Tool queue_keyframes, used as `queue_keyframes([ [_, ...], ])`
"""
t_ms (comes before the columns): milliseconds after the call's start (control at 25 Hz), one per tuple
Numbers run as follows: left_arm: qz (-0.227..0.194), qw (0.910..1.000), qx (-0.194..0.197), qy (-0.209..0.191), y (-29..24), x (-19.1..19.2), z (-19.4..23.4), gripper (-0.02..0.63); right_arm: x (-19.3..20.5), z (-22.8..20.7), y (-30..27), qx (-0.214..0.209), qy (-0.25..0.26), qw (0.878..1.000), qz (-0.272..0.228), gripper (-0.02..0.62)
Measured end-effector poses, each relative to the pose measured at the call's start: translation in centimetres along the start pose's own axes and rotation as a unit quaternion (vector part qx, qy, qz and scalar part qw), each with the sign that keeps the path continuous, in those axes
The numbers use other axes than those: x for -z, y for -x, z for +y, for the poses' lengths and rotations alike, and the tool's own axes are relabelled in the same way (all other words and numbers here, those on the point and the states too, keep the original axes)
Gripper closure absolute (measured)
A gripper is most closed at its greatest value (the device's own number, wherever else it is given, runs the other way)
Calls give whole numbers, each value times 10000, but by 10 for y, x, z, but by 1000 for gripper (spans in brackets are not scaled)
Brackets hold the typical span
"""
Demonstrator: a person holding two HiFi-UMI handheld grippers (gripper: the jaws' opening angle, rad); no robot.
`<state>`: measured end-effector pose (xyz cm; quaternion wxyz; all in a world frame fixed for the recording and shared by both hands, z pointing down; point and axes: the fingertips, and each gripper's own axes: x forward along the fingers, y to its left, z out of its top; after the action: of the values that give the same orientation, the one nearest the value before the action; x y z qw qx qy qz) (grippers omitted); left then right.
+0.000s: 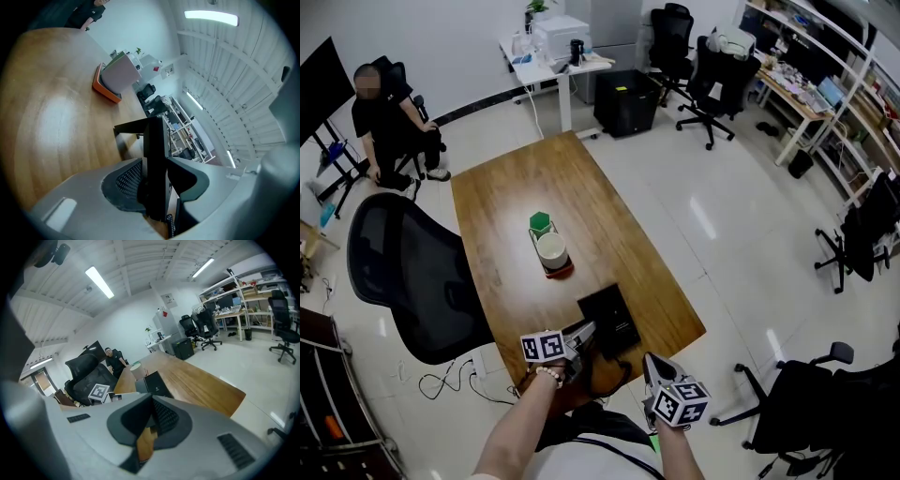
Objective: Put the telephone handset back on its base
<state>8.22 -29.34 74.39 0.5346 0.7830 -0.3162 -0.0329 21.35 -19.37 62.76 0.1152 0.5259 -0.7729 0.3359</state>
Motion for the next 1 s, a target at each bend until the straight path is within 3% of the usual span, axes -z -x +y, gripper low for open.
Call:
queue_keyframes([
  [200, -547, 9984, 66, -136, 44, -23, -17, 434, 1, 7, -4, -80, 24, 10000, 14, 592],
  [280, -851, 9960, 12, -275, 73, -34, -26, 517, 2, 10, -5, -108, 38, 9999, 9, 592],
  [360, -1050, 9931, -207, -475, 102, -41, -31, 601, 1, 13, -5, -130, 88, 9999, 13, 592],
  [440, -1115, 9891, -690, -673, 129, -42, -27, 601, 0, 17, -5, -139, 149, 9998, 6, 592],
  [560, -991, 9789, -1476, -1008, 161, -36, -20, 601, -2, 26, -2, -119, 207, 9997, -54, 592],
  [640, -856, 9733, -1703, -1281, 176, -31, -23, 601, -3, 35, 0, -105, 240, 9996, -125, 592],
  [840, -552, 9671, -1840, -1667, 200, -19, -40, 601, 1, 61, 8, 0, 296, 9993, -248, 592],
  [1000, -256, 9619, -1704, -2121, 216, -6, -63, 601, 15, 88, 17, 114, 314, 9990, -285, 592],
])
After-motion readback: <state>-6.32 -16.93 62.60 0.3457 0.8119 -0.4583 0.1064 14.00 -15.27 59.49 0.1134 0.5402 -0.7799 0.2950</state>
